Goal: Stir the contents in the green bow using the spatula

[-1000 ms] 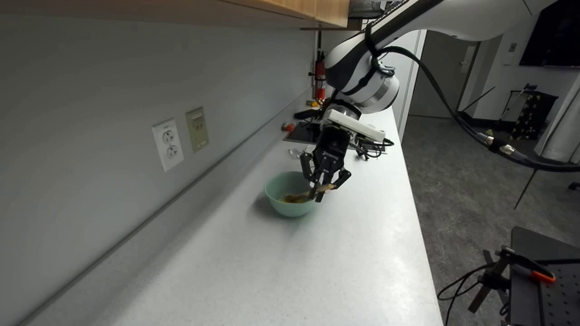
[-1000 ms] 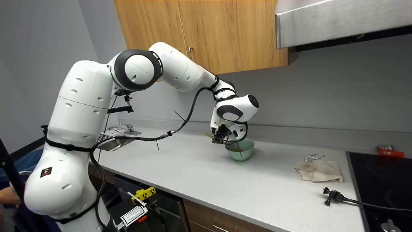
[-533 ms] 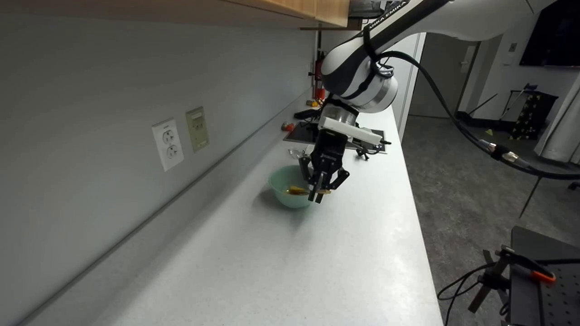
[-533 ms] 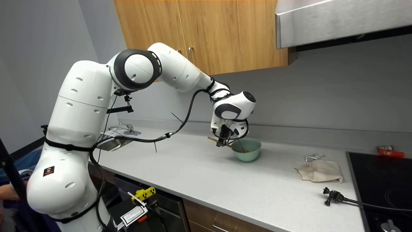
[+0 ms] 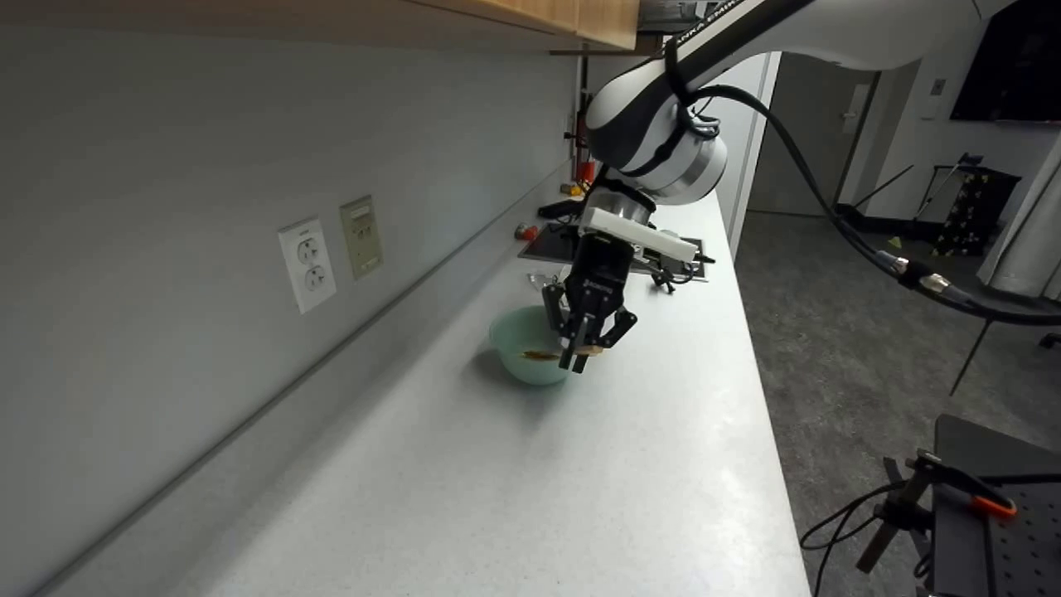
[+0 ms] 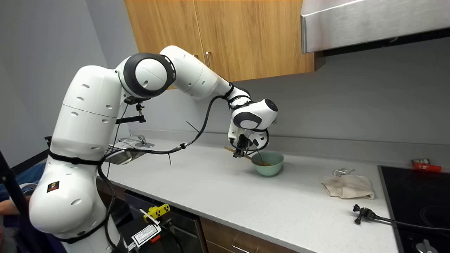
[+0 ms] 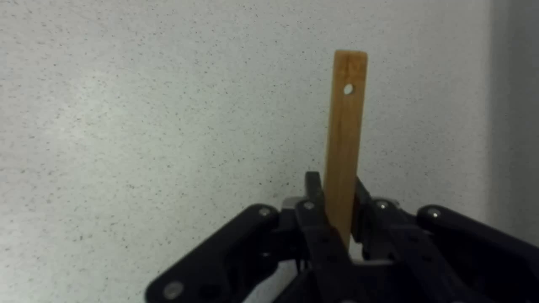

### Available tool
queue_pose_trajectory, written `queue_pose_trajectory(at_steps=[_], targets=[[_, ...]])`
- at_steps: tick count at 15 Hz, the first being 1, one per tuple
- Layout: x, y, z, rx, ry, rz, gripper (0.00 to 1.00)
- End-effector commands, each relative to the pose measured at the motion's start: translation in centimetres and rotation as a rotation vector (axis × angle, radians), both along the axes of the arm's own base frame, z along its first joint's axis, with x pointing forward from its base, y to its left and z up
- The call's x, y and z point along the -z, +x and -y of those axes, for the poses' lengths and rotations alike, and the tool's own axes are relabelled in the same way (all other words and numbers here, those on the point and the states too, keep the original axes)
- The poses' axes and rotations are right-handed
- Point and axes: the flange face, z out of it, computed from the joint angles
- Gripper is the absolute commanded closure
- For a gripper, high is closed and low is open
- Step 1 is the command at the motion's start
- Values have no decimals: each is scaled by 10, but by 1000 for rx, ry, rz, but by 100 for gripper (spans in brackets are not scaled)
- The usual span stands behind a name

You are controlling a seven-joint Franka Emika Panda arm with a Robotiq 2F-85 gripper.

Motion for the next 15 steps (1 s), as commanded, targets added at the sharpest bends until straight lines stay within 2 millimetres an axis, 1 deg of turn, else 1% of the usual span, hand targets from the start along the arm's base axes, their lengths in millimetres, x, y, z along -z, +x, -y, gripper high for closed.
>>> queue_pose_trajectory(at_steps=[1, 4, 7, 12, 15], targets=[[-17, -1, 3, 2, 77, 11, 96], [-21, 1, 6, 20, 126, 6, 96], [-21, 5, 10, 37, 171, 18, 96], [-6, 7, 22, 57, 178, 12, 96], [2, 6, 24, 58, 171, 9, 96]])
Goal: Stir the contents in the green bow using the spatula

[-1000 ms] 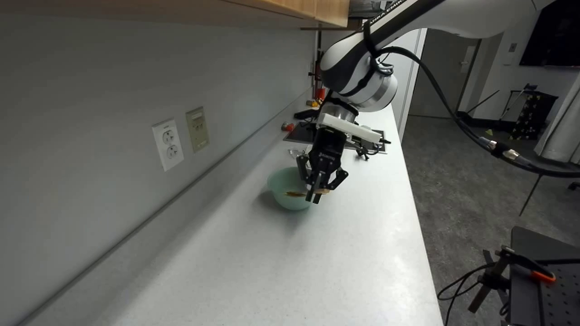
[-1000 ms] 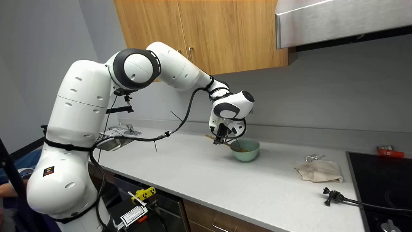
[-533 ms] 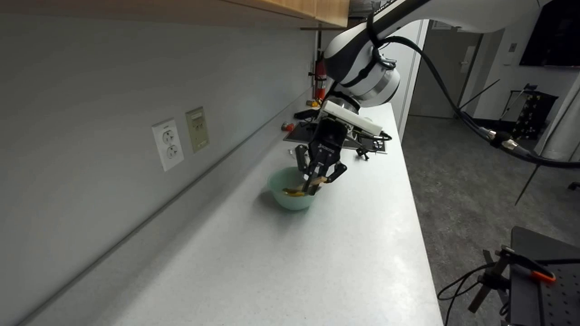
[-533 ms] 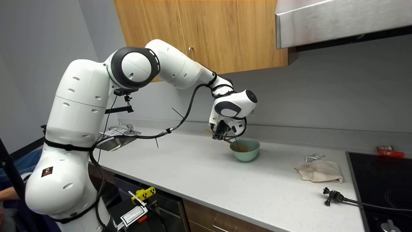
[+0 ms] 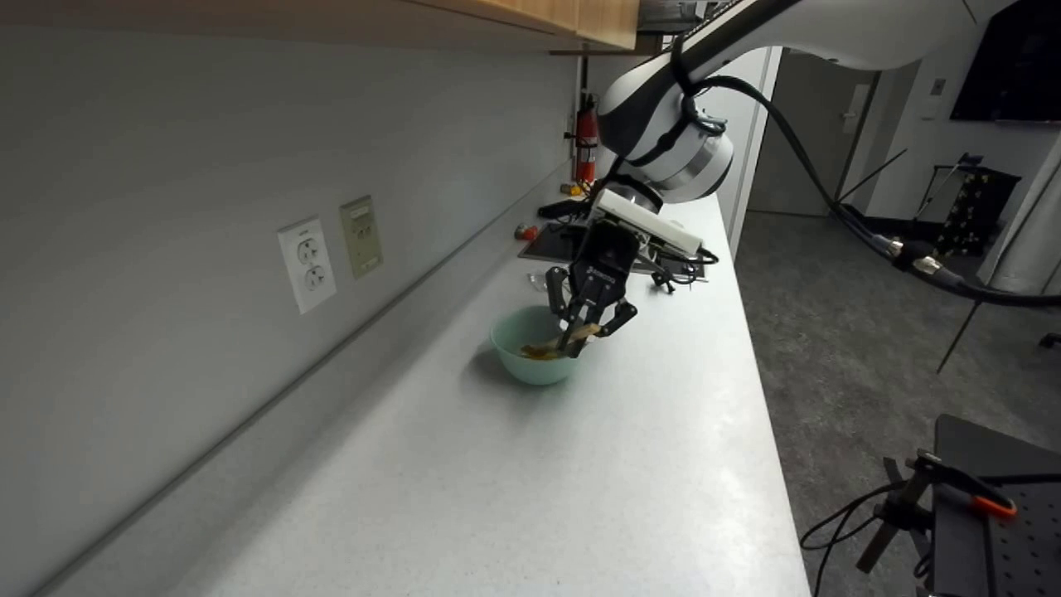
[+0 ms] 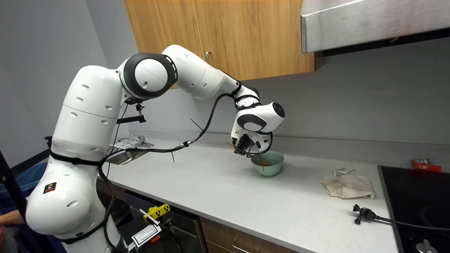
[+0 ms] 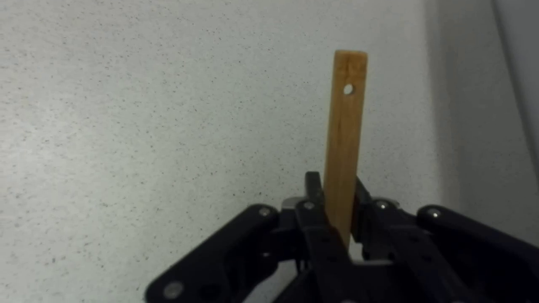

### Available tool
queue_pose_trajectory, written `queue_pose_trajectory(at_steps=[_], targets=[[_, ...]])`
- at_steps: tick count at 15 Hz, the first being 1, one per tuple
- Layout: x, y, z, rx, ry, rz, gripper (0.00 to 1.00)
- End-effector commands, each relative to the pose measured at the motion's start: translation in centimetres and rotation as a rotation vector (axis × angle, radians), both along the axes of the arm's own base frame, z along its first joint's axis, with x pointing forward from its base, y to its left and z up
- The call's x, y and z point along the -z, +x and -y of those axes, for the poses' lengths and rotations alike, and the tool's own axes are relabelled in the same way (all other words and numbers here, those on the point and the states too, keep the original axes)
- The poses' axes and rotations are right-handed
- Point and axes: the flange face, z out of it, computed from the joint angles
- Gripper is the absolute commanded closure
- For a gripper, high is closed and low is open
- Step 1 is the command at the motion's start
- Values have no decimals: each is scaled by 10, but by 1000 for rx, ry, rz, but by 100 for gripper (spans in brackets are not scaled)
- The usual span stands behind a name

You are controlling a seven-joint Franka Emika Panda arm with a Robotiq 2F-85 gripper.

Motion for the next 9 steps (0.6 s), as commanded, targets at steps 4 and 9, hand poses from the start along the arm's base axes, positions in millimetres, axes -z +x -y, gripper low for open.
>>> queue_pose_trajectory(at_steps=[4, 9], targets=[[6, 5, 5, -14, -39, 43, 96], [3, 9, 6, -29, -153, 104, 96]])
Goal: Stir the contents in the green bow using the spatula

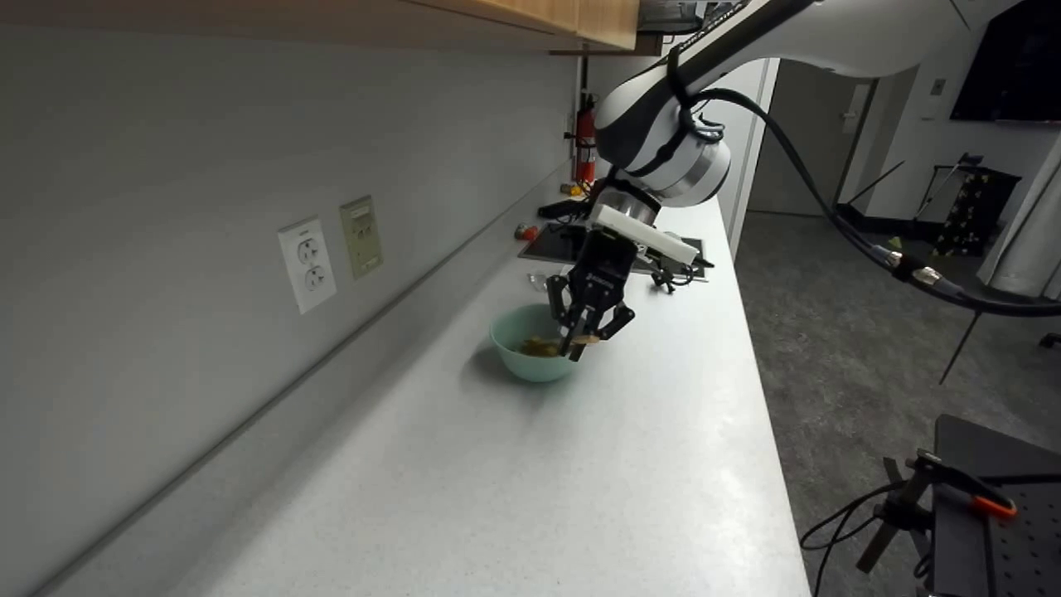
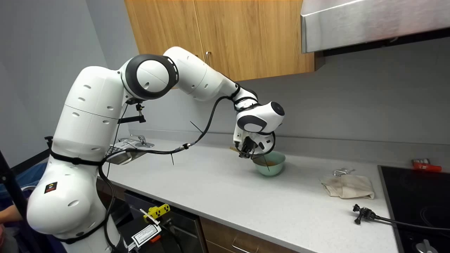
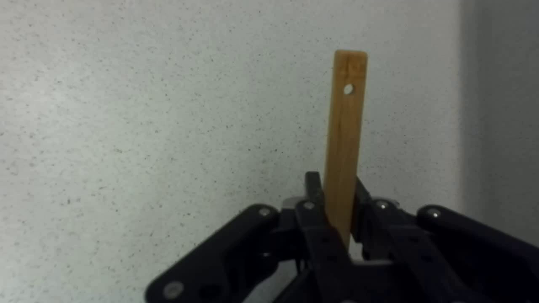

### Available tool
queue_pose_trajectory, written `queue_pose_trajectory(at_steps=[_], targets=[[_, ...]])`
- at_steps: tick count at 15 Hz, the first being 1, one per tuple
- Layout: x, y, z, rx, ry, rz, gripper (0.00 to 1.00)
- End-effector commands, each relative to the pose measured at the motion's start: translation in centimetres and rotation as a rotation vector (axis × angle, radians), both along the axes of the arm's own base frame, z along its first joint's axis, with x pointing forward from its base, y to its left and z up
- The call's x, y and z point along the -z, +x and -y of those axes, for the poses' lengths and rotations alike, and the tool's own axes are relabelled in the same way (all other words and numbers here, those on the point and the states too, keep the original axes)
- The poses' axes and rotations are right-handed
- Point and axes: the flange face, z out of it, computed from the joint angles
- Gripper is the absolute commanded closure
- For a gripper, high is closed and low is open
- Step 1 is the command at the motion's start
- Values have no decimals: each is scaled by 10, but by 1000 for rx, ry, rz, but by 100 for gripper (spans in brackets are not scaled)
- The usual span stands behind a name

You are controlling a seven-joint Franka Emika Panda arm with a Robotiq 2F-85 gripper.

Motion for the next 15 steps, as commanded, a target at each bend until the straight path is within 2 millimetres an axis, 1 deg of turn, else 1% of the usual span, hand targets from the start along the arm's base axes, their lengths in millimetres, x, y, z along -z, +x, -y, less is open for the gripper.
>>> queue_pose_trajectory(at_steps=[1, 4, 8, 10, 12, 15], targets=[[-7, 2, -4, -20, -52, 46, 96], [-10, -1, -13, -31, 11, 32, 96], [-23, -2, -31, -65, 154, 54, 96], [-25, -3, -36, -73, 203, 48, 96], [-25, -4, -35, -70, 214, 40, 96], [-23, -3, -26, -46, 210, 40, 96]])
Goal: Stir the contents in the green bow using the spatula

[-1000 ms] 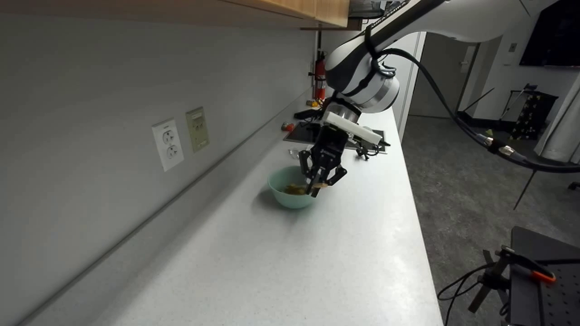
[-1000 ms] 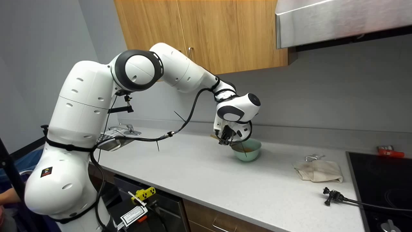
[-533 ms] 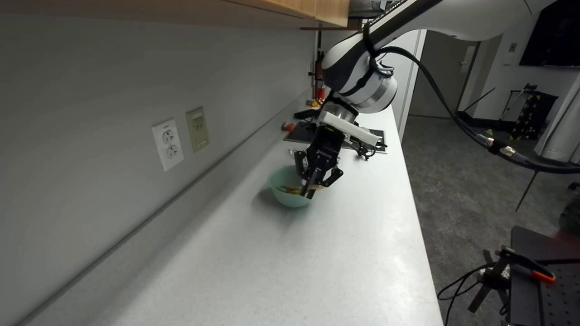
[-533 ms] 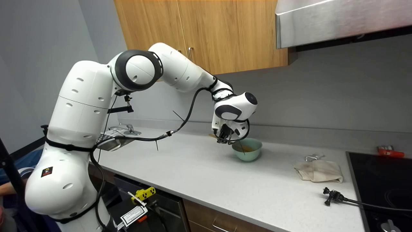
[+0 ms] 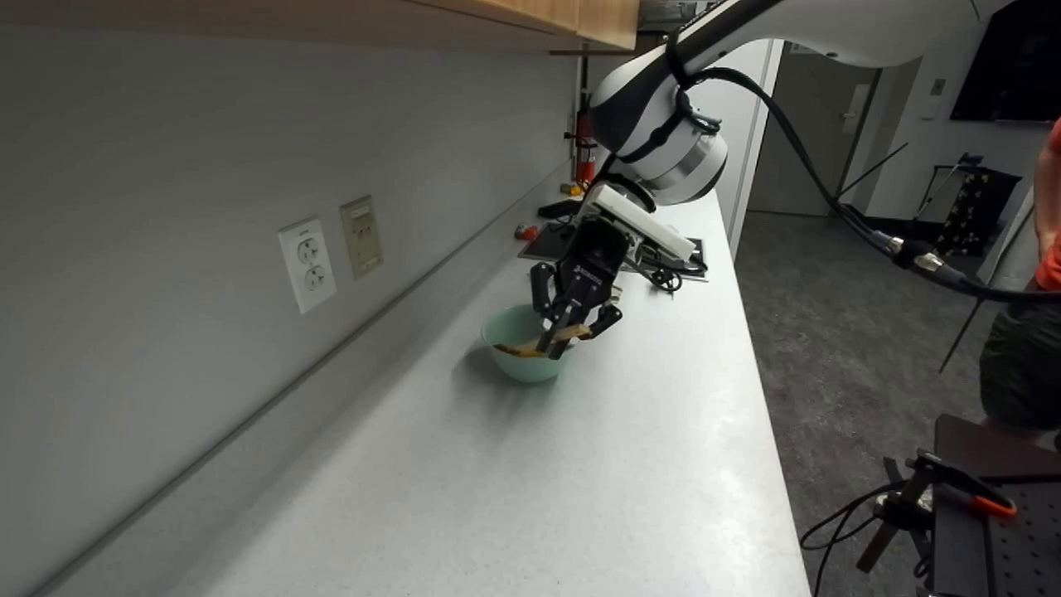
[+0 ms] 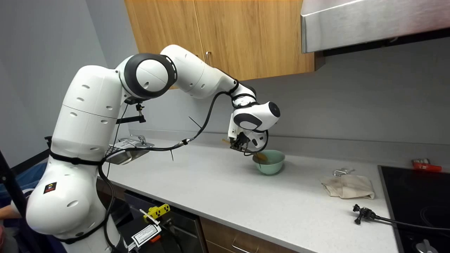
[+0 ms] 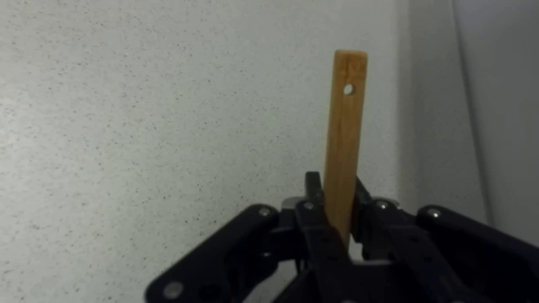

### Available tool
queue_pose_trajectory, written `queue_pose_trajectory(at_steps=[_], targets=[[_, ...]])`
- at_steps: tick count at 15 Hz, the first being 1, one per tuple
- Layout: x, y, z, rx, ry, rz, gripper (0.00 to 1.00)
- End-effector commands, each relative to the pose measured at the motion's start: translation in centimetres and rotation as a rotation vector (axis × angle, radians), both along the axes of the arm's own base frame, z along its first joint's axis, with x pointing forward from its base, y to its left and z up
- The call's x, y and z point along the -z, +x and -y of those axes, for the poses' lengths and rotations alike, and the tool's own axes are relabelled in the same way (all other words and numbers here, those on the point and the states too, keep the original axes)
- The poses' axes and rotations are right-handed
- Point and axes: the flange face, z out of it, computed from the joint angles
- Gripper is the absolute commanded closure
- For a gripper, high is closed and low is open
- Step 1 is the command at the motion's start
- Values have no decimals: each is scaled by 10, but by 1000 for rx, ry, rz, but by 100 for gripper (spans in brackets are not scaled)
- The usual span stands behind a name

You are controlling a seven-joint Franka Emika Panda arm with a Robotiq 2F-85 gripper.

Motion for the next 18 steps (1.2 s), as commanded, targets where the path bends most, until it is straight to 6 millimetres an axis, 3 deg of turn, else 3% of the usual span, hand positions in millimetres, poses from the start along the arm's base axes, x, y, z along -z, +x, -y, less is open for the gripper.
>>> queue_pose_trajectory(at_steps=[1, 10, 18], targets=[[-6, 2, 14, 26, 18, 18, 96], [6, 4, 52, 122, -40, 12, 96], [20, 0, 38, 105, 26, -32, 96]])
